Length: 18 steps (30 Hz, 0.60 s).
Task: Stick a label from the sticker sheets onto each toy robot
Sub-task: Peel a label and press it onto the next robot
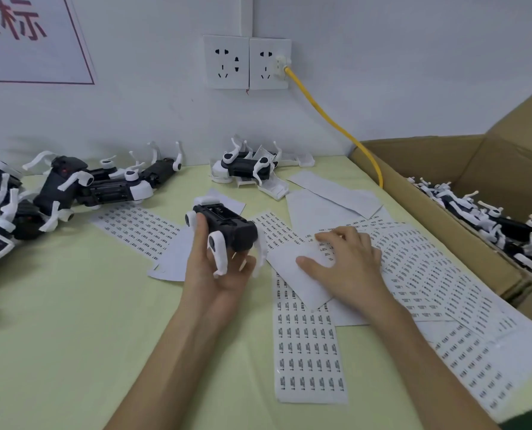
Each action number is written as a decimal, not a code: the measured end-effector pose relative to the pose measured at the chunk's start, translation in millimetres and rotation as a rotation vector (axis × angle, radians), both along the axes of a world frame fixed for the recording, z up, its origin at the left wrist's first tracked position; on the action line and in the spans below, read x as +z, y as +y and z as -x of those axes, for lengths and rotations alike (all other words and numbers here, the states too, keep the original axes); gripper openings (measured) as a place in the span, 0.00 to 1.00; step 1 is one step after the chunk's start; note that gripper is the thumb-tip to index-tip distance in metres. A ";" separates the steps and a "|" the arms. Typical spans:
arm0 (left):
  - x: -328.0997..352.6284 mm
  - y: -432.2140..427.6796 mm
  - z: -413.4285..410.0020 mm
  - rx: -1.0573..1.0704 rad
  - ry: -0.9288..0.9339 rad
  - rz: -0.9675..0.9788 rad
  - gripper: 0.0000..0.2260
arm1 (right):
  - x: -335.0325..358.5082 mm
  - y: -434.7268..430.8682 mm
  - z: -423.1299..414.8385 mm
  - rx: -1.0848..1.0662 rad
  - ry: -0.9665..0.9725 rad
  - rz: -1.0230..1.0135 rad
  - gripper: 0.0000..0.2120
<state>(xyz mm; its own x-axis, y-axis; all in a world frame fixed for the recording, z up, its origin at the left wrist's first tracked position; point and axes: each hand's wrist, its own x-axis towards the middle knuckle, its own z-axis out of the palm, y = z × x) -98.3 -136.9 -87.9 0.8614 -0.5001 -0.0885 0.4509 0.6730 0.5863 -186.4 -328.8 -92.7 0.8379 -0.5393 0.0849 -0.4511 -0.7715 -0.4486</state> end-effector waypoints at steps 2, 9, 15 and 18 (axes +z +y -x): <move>1.1 -1.0 0.0 -0.049 -0.081 -0.017 0.31 | -1.8 1.1 -1.2 0.022 0.016 -0.006 0.29; 8.4 -0.7 5.6 -0.131 -0.035 0.020 0.21 | 1.3 6.6 -1.8 0.028 -0.161 -0.130 0.14; 7.6 2.1 3.0 -0.186 -0.047 0.047 0.21 | -2.6 8.1 -2.7 -0.047 -0.011 0.019 0.26; 4.1 2.4 0.5 -0.197 0.020 0.073 0.26 | -1.8 11.0 -5.0 -0.014 -0.085 -0.105 0.21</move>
<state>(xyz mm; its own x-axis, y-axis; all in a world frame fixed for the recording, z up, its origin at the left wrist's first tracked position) -98.8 -134.4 -83.8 0.7446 -0.6646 -0.0622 0.5894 0.6108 0.5288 -181.4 -317.8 -94.4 0.8224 -0.5603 0.0981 -0.4182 -0.7125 -0.5634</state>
